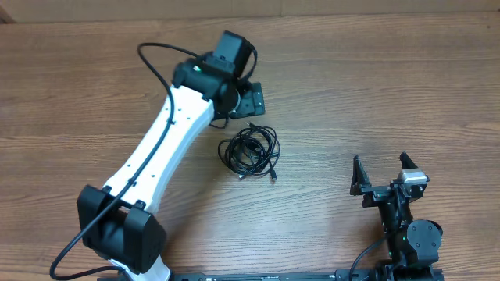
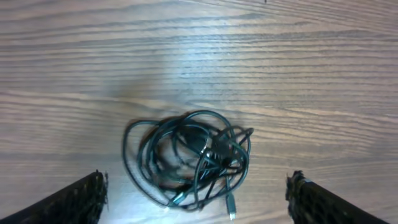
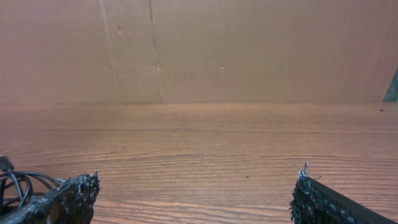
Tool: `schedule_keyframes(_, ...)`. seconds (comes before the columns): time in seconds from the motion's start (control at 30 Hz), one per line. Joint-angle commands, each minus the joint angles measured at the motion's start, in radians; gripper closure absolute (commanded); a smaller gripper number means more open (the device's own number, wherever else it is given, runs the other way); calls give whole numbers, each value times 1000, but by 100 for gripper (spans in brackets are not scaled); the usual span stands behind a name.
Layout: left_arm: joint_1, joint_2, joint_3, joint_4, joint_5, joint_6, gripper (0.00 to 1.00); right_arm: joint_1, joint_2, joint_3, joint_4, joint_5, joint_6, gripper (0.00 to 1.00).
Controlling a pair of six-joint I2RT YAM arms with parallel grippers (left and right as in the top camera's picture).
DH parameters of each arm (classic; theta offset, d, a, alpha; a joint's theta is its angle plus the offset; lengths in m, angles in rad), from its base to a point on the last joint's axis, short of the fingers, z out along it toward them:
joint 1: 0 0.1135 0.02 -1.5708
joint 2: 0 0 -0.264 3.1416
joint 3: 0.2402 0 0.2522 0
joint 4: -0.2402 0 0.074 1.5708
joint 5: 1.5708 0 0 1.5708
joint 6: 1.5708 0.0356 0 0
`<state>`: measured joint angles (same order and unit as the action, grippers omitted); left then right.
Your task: Untangle cables
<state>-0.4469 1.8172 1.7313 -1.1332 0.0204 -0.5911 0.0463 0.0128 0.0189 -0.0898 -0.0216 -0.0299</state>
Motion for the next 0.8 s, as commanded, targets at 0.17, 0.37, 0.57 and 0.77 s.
schedule_keyframes(0.17, 13, 2, 56, -93, 20, 19, 0, -2, -10, -10, 6, 5, 3, 0)
schedule_keyframes(0.37, 0, 2, 55, -137, 69, 19, 0, -2, -10, -10, 6, 5, 3, 0)
schedule_keyframes(0.57, -44, 3, 55, -216, 209, 41, 0, -2, -10, -10, 6, 5, 3, 0)
schedule_keyframes(0.77, -131, 3, 55, -280, 184, 87, 0, -2, -10, -10, 6, 5, 3, 0)
